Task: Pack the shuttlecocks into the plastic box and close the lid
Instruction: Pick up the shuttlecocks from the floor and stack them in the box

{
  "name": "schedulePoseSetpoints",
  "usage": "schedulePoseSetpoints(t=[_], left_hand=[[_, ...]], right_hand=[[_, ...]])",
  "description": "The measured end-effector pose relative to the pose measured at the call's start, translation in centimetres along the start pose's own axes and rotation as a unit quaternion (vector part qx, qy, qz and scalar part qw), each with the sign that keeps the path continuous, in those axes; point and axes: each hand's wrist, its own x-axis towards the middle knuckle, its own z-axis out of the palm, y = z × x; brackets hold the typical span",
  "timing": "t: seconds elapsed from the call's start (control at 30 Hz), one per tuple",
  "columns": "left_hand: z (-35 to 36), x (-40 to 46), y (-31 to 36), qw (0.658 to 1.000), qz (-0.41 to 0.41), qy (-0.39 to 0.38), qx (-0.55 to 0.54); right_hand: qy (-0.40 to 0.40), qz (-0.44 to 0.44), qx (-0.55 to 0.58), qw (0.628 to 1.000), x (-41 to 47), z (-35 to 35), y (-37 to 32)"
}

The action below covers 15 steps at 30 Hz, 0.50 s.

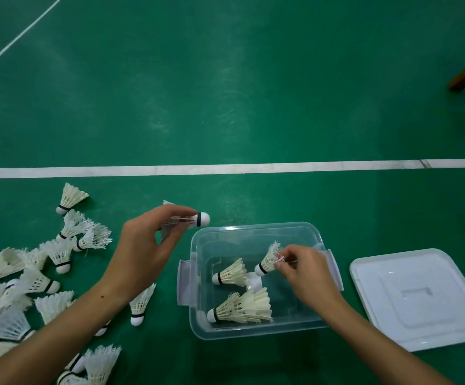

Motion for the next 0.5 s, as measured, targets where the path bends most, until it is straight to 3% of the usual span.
schedulePoseSetpoints(t=[0.23,0.37,0.5], left_hand=[[-0.1,-0.3,-0.4,0.997,-0.075,0.018,-0.025],[-0.1,0.0,-1.4,0.998,-0.04,0.044,0.01],[0.4,0.1,-1.5,0.999,0.008,-0.018,0.038]], right_hand=[[-0.076,0.075,0.08,0.991,1.8,2.9,-0.4],[-0.16,0.097,0.105,0.977,2.2,4.3,-1.2],[-0.202,0.093,0.074,0.972,2.8,5.4,-1.6]])
